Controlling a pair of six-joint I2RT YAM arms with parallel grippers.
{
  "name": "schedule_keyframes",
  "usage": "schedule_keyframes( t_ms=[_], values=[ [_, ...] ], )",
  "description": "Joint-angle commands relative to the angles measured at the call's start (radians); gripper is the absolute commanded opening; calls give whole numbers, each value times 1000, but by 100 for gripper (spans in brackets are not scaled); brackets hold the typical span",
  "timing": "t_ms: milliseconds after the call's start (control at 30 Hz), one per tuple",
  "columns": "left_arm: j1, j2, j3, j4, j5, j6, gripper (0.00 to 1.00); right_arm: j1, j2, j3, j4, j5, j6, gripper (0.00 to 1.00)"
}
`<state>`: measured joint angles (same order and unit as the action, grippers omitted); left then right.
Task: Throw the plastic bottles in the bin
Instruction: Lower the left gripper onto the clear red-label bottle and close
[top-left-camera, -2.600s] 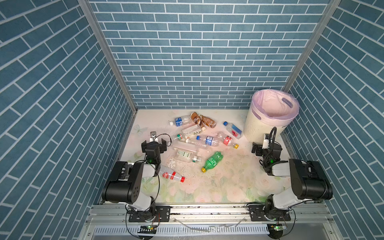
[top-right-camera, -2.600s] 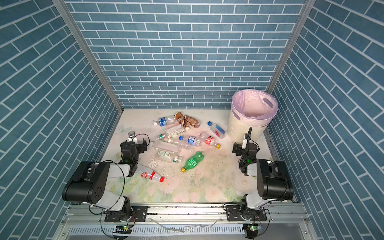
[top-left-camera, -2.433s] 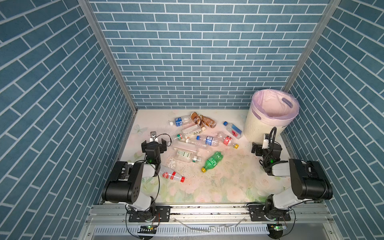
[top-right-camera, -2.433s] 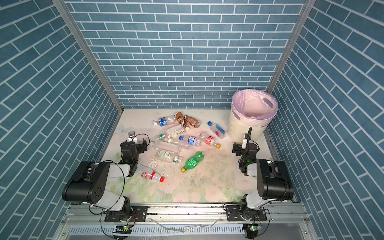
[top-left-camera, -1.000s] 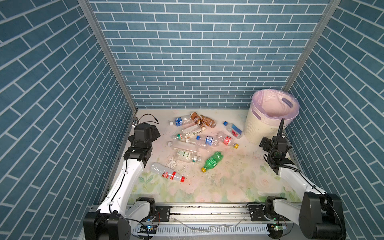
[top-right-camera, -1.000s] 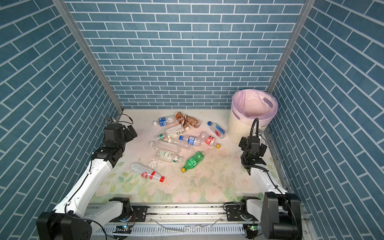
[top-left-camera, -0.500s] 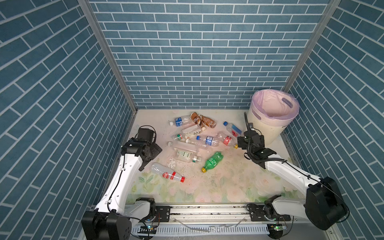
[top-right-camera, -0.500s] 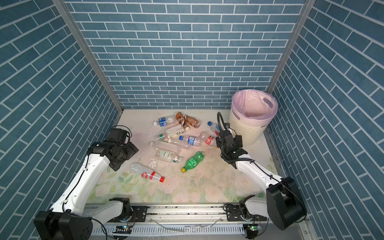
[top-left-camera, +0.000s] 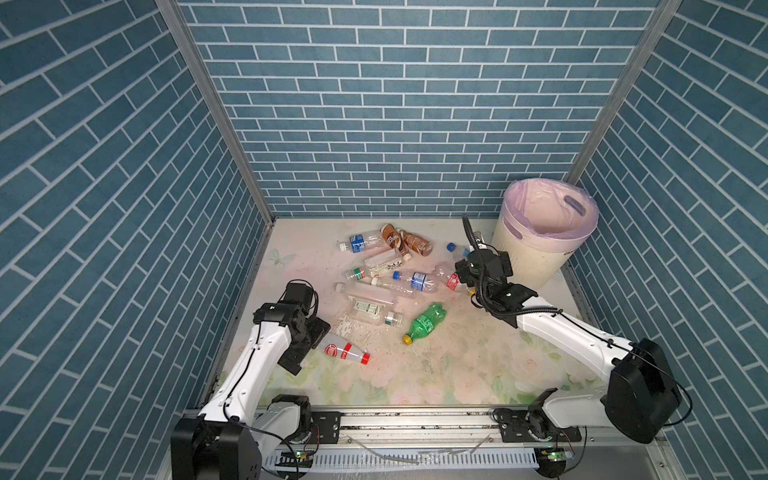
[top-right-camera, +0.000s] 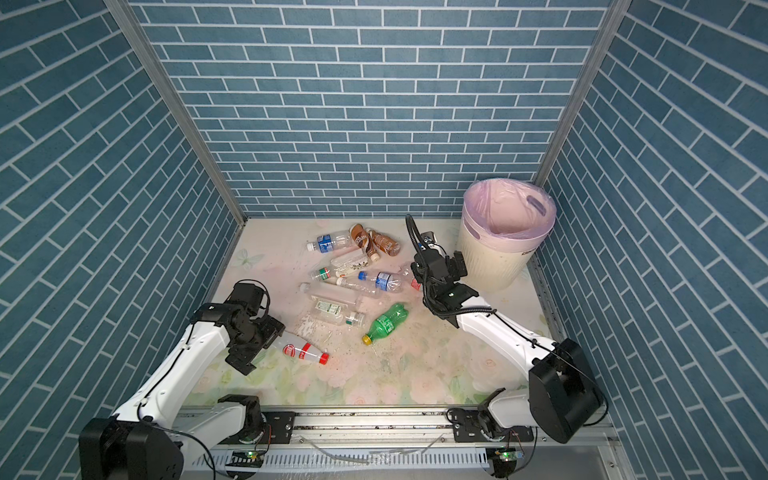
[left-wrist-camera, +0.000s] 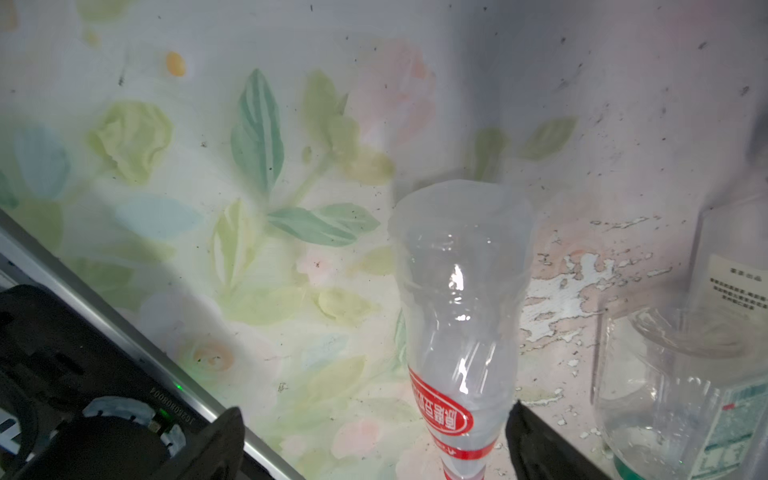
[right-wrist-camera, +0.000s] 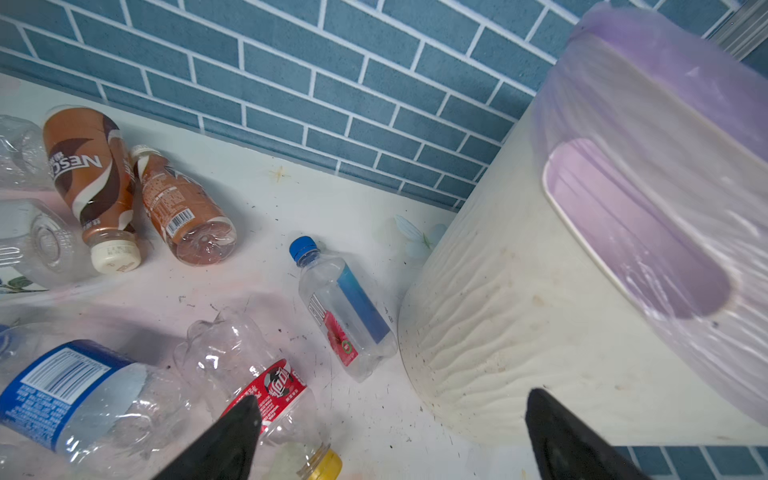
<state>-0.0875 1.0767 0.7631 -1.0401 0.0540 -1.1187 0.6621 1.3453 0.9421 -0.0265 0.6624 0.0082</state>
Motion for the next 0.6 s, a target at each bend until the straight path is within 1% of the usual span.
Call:
schedule_keyframes(
  t_ms=[0, 100, 167, 267, 333, 567],
  values=[
    [-6, 57, -7, 74, -4, -7, 99, 7, -33, 59, -55, -57, -9, 99],
    [-6, 95, -18, 121, -14, -16, 99, 8, -41, 56, -68, -93, 7, 99],
    [-6, 114, -30, 175, -4, -26, 96, 11, -39, 52, -69, -106, 13, 99],
    [-6, 158, -1, 179, -37, -16, 95, 16, -38, 50, -72, -128, 19, 99],
    [-6, 188, 12, 176, -61, -2, 95, 16, -40, 50, -69, -132, 23, 99],
    [-6, 278, -5, 215, -78, 13, 93, 17, -13, 60, -74, -122, 4, 99]
  ],
)
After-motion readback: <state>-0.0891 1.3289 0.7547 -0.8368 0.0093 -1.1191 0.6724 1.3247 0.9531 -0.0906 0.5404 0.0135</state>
